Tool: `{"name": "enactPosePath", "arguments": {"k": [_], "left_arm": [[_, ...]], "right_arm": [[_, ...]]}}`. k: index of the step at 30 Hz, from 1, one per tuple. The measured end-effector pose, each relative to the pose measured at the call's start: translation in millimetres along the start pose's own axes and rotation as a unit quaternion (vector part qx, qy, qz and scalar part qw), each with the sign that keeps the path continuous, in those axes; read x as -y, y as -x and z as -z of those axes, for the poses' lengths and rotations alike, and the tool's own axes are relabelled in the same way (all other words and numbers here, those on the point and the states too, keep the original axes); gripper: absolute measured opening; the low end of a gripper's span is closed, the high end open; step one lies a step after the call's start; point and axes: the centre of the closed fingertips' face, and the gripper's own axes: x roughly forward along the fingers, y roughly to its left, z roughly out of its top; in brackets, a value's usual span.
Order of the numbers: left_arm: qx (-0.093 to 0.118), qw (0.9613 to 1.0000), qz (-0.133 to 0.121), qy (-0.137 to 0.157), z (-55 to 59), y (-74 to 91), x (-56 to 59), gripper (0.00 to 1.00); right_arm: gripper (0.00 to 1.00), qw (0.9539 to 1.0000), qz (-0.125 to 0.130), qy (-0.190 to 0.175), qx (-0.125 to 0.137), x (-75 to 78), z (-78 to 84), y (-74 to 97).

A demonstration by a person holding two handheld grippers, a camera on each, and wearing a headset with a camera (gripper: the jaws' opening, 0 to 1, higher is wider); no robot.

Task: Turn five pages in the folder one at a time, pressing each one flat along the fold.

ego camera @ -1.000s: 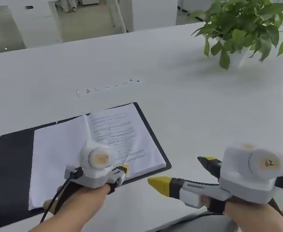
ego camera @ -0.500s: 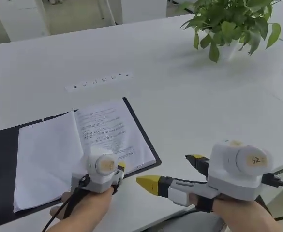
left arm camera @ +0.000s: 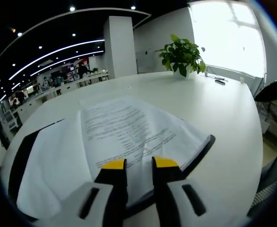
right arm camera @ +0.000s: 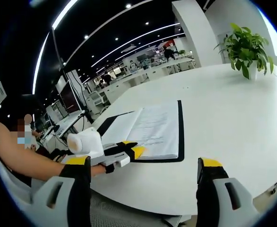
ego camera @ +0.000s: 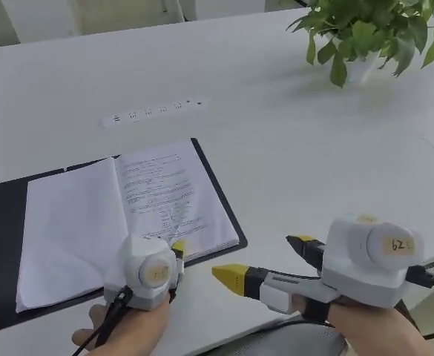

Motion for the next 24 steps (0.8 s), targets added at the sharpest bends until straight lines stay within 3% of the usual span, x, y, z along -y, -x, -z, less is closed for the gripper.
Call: {"name": "enactPosePath", "arguments": {"k": [1,5,6,7,8,9,14,18,24], "left_arm": [[-0.002,1.0000,-0.004,0.000,0.6,-0.3,-1.6,0.09],[-0.002,1.0000,-0.004,0.001,0.3,-1.6,-4.7,0.08],[-0.002,0.9999,-0.012,0.007,-0.4,-2.4,-8.1,0.01],[-0.011,0.9995,-0.019,0.022,1.5,-3.5,-13.0,0.00],[-0.017,0.9986,-0.003,0.050,3.6,-2.4,-9.0,0.00],[-0.013,0.9995,-0.010,0.027,2.0,-2.6,-12.1,0.00],[-0.013,0.9994,-0.008,0.030,1.8,-2.6,-11.4,0.00],[-0.012,0.9992,-0.009,0.037,1.5,-2.8,-12.1,0.00],[-0.011,0.9991,-0.008,0.039,0.8,-1.9,-11.9,0.00]], "right_arm": [[0.93,1.0000,-0.001,0.000,-0.002,-0.1,0.4,-0.7],[0.92,0.9999,-0.006,0.000,-0.009,2.6,1.9,-5.2],[0.92,0.9999,-0.008,-0.001,-0.011,4.2,1.8,-7.6],[0.91,0.9999,-0.009,0.000,-0.013,5.2,1.7,-9.4],[0.90,0.9998,-0.011,0.000,-0.016,6.1,1.3,-11.6],[0.89,0.9998,-0.015,0.002,-0.015,7.1,-0.8,-15.7],[0.81,0.9991,-0.039,0.010,-0.013,7.1,-13.1,-42.8],[0.73,0.9971,-0.068,-0.027,-0.023,6.2,-14.4,-72.0],[0.65,0.9944,-0.069,-0.066,-0.046,18.8,-1.6,-100.1]]}}
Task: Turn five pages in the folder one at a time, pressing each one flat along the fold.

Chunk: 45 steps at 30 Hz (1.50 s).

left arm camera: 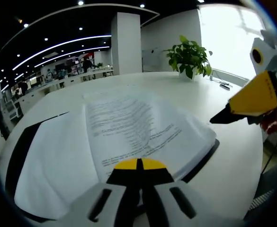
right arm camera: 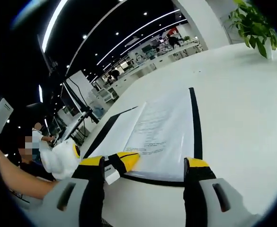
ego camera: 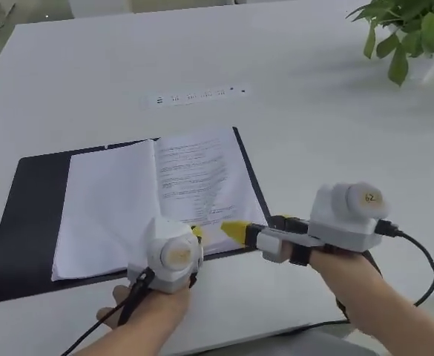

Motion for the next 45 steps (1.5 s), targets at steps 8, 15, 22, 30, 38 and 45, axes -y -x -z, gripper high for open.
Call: {"name": "enactPosePath", "arguments": {"k": [8,15,22,30,38,45], "left_arm": [[0.002,1.0000,0.000,0.002,-0.5,0.8,0.5,0.00],[0.004,1.0000,0.001,0.004,-0.9,0.7,0.3,0.00],[0.000,1.0000,0.002,0.005,-0.9,0.8,0.4,0.00],[-0.021,0.9984,0.051,0.010,-0.6,8.5,10.6,0.10],[-0.077,0.9951,0.057,-0.025,15.2,45.2,-8.0,0.27],[-0.078,0.9948,0.055,-0.036,15.2,81.6,-34.3,0.35]], "right_arm": [[0.54,0.9991,0.008,-0.041,-0.006,14.4,11.9,-7.7],[0.33,0.9956,0.032,-0.088,0.005,30.8,14.2,-7.2],[0.00,0.9937,0.044,-0.103,0.000,40.9,16.8,-6.8],[0.00,0.9937,0.058,-0.096,-0.002,38.8,14.1,-5.7],[0.00,0.9918,0.047,-0.118,0.016,28.1,3.5,0.6],[0.00,0.9889,0.021,-0.141,0.042,6.2,-18.2,8.7]]}}
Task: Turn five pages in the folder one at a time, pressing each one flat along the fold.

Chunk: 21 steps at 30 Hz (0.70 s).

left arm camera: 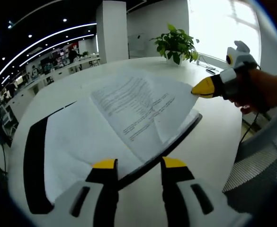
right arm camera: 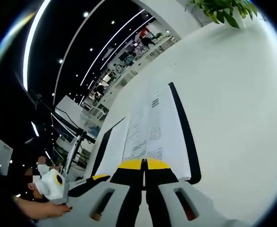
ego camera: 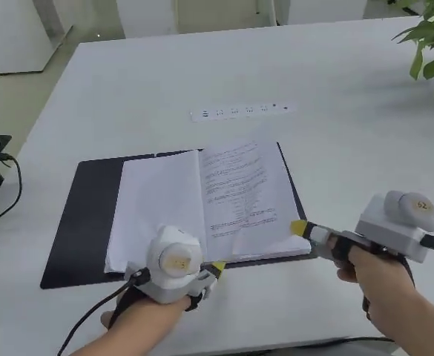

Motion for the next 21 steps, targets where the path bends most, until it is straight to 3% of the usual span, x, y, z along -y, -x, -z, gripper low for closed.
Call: {"name": "enactPosePath", "arguments": {"k": [8,16,21], "left_arm": [[0.032,0.9992,-0.013,0.018,-8.0,39.4,-23.5,0.36],[0.052,0.9970,-0.039,0.043,-6.4,74.0,-52.3,0.36],[0.065,0.9949,-0.053,0.056,-5.4,92.4,-65.5,0.37]], "right_arm": [[0.00,0.9984,-0.042,-0.026,0.027,-43.8,-12.6,2.4],[0.00,0.9964,-0.080,0.012,0.025,-110.7,-5.6,-12.3],[0.00,0.9947,-0.097,0.032,0.013,-139.8,4.7,-26.7]]}}
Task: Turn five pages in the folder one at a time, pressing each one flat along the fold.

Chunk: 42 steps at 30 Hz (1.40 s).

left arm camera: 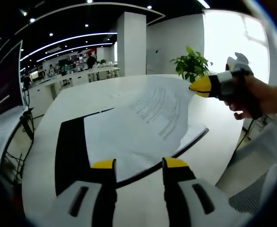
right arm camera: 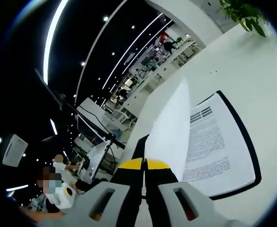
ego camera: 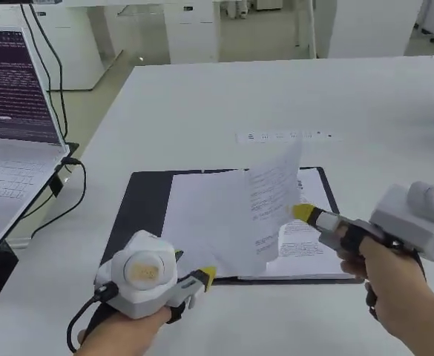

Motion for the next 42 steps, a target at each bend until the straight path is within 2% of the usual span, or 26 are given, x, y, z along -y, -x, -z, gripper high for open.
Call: {"name": "enactPosePath", "arguments": {"k": [4,6,8,10,16,19,23,27,30,32,35,38,40,42], "left_arm": [[0.004,0.9998,-0.014,0.013,1.7,13.0,-13.1,0.39],[0.013,0.9994,-0.017,0.027,-5.4,17.8,-16.0,0.41],[0.025,0.9994,-0.017,0.015,-15.6,22.0,-16.1,0.41],[0.027,0.9995,-0.016,-0.003,-19.4,26.0,-15.5,0.41],[0.012,0.9990,-0.018,-0.039,-10.8,35.2,-19.1,0.42],[0.018,0.9989,-0.019,-0.038,-14.6,38.0,-21.3,0.42],[0.019,0.9984,-0.023,-0.048,-13.8,44.0,-25.9,0.42],[0.021,0.9987,-0.036,-0.029,-10.9,51.9,-37.0,0.41],[0.012,0.9988,-0.047,0.002,-2.4,55.2,-44.1,0.39],[0.017,0.9985,-0.052,0.003,-2.8,56.7,-47.7,0.39],[0.008,0.9980,-0.061,-0.014,4.3,56.0,-49.0,0.39],[-0.004,0.9981,-0.061,-0.004,15.3,53.9,-48.0,0.40],[-0.004,0.9979,-0.064,-0.002,14.6,53.8,-48.6,0.40],[0.002,0.9977,-0.067,-0.003,11.4,52.9,-49.6,0.39]], "right_arm": [[0.00,0.9998,-0.007,0.012,-0.013,-12.8,9.2,-12.6],[0.00,0.9995,-0.016,0.018,-0.022,-20.8,14.7,-19.5],[0.00,0.9987,-0.018,0.033,-0.036,-28.1,22.7,-27.1],[0.00,0.9976,-0.024,0.046,-0.047,-36.6,30.6,-35.0],[0.00,0.9946,-0.032,0.065,-0.074,-50.3,49.9,-59.2],[0.00,0.9932,-0.036,0.070,-0.085,-60.2,61.8,-67.7],[0.00,0.9902,-0.042,0.079,-0.107,-62.6,76.9,-83.1],[0.00,0.9863,-0.042,0.092,-0.131,-63.8,93.6,-96.3],[0.00,0.9834,-0.039,0.101,-0.145,-64.0,105.9,-105.8],[0.00,0.9810,-0.032,0.110,-0.157,-60.6,114.2,-112.9],[0.00,0.9782,-0.024,0.117,-0.170,-57.0,123.6,-121.7],[0.00,0.9759,-0.019,0.122,-0.180,-55.2,130.8,-128.9],[0.00,0.9768,-0.013,0.107,-0.185,-54.6,134.9,-135.9],[0.00,0.9759,-0.009,0.109,-0.189,-54.3,138.5,-140.8]]}}
